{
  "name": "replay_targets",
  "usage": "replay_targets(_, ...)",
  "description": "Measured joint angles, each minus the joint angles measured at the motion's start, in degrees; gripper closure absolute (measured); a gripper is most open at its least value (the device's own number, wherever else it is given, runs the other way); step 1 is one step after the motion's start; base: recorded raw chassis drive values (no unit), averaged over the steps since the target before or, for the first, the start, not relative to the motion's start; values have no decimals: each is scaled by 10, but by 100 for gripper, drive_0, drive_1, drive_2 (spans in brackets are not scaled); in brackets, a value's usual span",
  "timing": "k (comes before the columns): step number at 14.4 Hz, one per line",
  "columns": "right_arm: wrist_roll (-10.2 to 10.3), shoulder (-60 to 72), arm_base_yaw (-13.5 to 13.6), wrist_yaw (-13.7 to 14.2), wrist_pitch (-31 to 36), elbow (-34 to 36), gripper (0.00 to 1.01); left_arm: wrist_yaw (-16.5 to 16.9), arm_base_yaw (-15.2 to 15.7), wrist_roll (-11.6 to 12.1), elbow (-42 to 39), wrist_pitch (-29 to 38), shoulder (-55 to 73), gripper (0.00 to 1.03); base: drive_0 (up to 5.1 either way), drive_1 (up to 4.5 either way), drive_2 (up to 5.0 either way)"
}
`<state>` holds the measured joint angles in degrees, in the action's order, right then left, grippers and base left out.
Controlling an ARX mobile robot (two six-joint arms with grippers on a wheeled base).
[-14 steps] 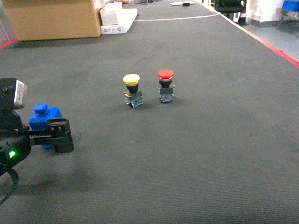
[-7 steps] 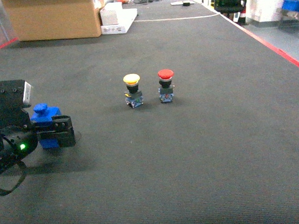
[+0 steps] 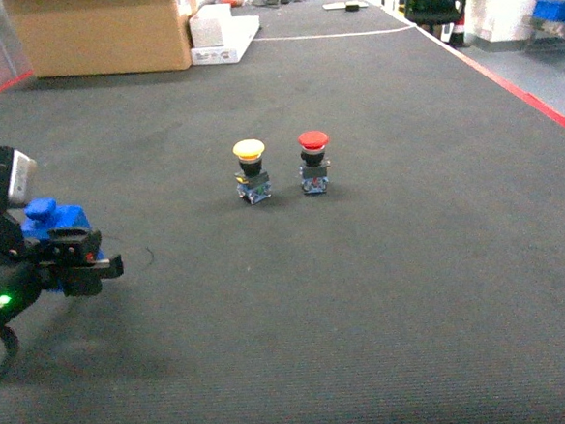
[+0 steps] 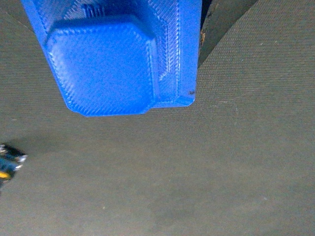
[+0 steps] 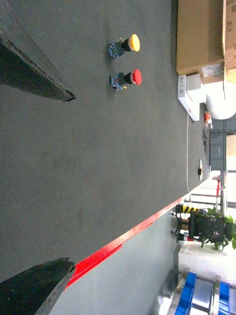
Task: Pick blue part to blue bin on bottom shelf
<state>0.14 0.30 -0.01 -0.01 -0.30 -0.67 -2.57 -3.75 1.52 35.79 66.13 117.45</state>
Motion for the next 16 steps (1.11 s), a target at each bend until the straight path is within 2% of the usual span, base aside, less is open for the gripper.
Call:
replay_targets(1, 0, 0, 0, 0, 0, 0, 3, -1, -7, -1, -43, -2, -54, 58, 0, 0, 0)
replay_targets(3, 0, 0, 0, 0, 0, 0, 3, -19, -12, -11, -141, -61, -207, 58, 0, 0, 0)
replay_targets(5, 0, 0, 0, 0, 0, 0, 3, -62, -16, -27, -213, -174, -385, 58, 0, 0, 0)
replay_targets(6, 0, 0, 0, 0, 0, 0, 3, -92, -33, -37, -236, -259, -513, 58, 0, 0, 0)
replay_targets(8, 0, 0, 0, 0, 0, 0, 3, -138, -78, -47, -251, -376, -683, 58, 0, 0, 0)
replay_targets(12, 0, 0, 0, 0, 0, 0, 3, -237, -172, -79, -261, -592, -928, 58, 0, 0, 0)
replay_targets(13, 0, 0, 0, 0, 0, 0, 3, -238, -176, -84, -261, -625, -968, 58, 0, 0, 0)
replay_targets(14, 0, 0, 0, 0, 0, 0, 3, -243, -163, -87, -262, -659, -997, 58, 0, 0, 0)
replay_targets(16, 0, 0, 0, 0, 0, 0, 3, -242, -163, -88, -262, -660, -997, 58, 0, 0, 0)
